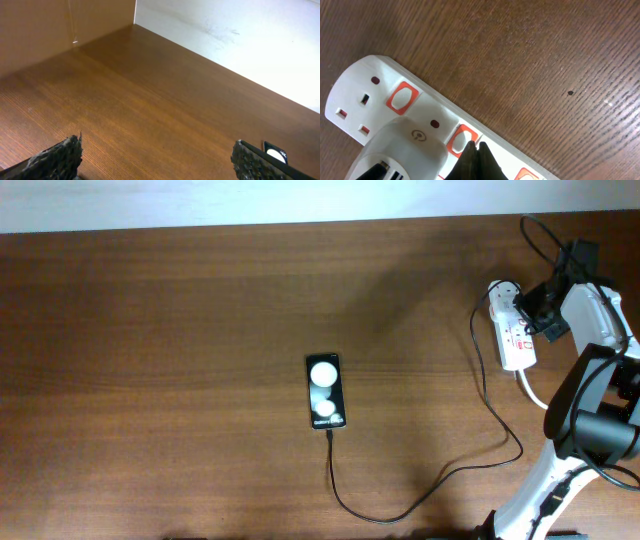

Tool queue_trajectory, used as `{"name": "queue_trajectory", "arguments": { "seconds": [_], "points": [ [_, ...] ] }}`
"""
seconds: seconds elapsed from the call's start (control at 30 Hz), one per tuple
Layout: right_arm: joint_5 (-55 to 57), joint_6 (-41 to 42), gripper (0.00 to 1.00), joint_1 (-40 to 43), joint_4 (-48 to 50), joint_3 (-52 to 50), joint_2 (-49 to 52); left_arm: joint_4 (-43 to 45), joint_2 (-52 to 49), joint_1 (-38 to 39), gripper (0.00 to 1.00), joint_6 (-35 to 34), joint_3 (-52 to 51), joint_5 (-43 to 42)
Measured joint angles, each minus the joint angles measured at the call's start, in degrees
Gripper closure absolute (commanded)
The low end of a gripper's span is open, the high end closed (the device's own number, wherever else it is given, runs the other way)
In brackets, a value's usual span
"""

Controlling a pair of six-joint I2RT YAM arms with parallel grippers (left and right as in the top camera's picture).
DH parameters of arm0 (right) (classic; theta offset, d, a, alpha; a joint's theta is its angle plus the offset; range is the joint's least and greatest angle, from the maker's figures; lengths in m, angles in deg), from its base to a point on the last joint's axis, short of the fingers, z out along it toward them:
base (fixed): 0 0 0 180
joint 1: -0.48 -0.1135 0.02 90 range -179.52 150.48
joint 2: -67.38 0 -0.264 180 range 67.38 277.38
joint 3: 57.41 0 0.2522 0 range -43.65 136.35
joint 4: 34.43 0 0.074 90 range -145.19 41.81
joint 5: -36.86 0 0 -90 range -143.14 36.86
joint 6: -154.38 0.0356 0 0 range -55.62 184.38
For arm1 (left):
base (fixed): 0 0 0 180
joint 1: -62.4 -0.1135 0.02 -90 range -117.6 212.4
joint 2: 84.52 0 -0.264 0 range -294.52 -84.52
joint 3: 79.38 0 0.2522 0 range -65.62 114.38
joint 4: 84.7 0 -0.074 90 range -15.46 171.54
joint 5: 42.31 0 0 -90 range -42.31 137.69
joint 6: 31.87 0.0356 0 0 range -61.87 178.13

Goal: Plug charger to phone and switch on socket

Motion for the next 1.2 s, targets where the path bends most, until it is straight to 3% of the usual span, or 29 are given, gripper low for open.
{"name": "queue_trajectory", "arguments": {
  "seconds": [0.47, 1.03, 1.13, 1.2],
  "points": [
    [-4.33, -0.24, 0.96, -0.02, 3.04, 0.02, 1.4, 0.0, 0.0, 0.0, 0.01, 0.0, 0.0, 0.0],
    [4.33, -5.09, 0.96, -1.2, 7.17, 1.29, 6.88, 0.0, 0.0, 0.0, 0.01, 0.0, 0.0, 0.0],
    [3.96, -6.25, 0.96, -0.96, 5.57, 2.93, 7.65, 0.0, 0.0, 0.0, 0.01, 0.0, 0.0, 0.0],
    [3.87, -7.52, 0.96, -0.87, -0.68, 7.45, 9.11, 0.0, 0.0, 0.0, 0.01, 0.0, 0.0, 0.0]
  ]
}}
